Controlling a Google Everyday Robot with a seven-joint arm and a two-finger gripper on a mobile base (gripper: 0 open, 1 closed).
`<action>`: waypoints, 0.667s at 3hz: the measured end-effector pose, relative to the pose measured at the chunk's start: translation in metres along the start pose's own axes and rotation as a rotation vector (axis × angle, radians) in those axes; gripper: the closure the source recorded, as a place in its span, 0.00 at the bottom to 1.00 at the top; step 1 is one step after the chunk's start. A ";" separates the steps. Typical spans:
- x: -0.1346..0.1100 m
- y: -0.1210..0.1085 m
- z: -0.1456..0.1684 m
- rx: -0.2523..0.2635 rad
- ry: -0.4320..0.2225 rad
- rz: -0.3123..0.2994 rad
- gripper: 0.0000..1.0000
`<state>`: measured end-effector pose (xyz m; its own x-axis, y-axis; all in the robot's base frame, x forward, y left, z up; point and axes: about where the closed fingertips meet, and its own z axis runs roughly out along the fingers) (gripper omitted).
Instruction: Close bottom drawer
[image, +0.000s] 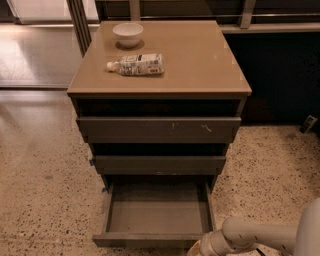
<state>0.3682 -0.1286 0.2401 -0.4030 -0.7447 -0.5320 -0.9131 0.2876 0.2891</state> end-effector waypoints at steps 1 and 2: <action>0.016 -0.010 0.016 0.019 0.020 -0.008 1.00; 0.025 -0.027 0.026 0.070 0.036 -0.040 1.00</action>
Offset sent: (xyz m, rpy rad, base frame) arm 0.0281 -0.0218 -0.0585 -0.0998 -0.1299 0.0059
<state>0.3810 -0.1399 0.1985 -0.3647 -0.7770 -0.5131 -0.9311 0.2978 0.2108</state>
